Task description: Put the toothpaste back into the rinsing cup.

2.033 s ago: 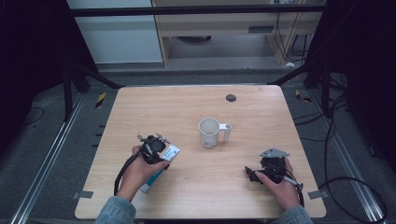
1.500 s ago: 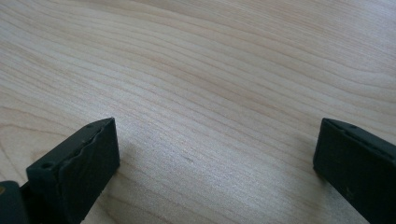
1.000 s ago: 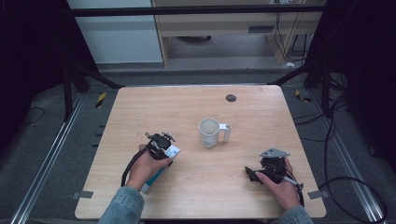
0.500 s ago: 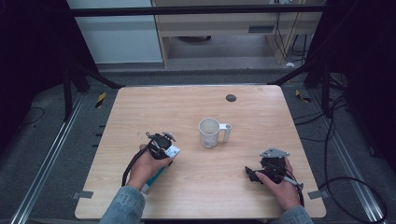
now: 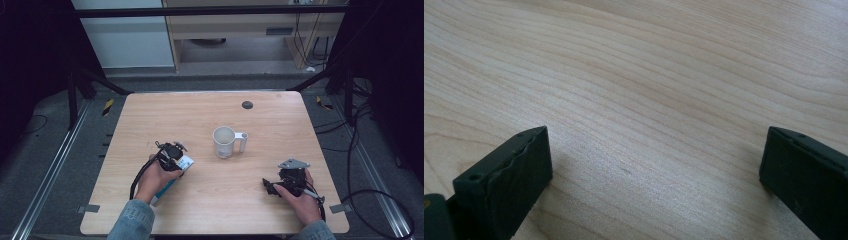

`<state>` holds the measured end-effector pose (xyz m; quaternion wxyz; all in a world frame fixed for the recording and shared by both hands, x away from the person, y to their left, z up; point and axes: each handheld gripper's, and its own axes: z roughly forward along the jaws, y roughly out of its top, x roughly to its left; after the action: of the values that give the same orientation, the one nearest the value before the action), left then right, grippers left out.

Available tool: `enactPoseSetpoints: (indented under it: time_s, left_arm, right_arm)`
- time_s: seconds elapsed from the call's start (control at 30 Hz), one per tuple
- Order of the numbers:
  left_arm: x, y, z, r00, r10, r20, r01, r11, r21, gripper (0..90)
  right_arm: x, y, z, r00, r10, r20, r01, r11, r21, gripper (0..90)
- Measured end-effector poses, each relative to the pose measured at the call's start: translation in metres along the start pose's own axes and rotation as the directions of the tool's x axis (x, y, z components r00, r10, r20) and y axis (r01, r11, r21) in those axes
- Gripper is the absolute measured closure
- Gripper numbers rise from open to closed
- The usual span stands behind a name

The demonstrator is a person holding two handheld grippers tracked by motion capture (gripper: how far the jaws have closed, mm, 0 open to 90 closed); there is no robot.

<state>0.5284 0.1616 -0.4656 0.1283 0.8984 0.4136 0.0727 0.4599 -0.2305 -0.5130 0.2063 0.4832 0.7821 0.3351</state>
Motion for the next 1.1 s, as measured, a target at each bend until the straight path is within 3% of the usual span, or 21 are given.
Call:
enactPoseSetpoints:
  time_s: [0.7, 0.9, 1.1]
  left_arm:
    - [0.000, -0.012, -0.012, 0.9991, -0.021, -0.036, 0.020, 0.9988, -0.045, 76.9]
    - [0.003, -0.015, -0.023, 0.9987, -0.042, -0.029, 0.039, 0.9954, -0.087, 78.0]
    - [0.005, -0.017, -0.044, 0.9977, -0.060, -0.031, 0.055, 0.9875, -0.148, 78.3]
  right_arm:
    - [0.000, 0.000, 0.000, 1.0000, -0.001, 0.001, 0.001, 1.000, 0.000, 0.6]
    - [0.000, 0.000, 0.000, 1.0000, -0.001, 0.001, 0.001, 1.000, 0.000, 0.6]
    - [0.000, 0.000, 0.000, 1.0000, 0.000, 0.001, 0.000, 1.000, 0.000, 0.6]
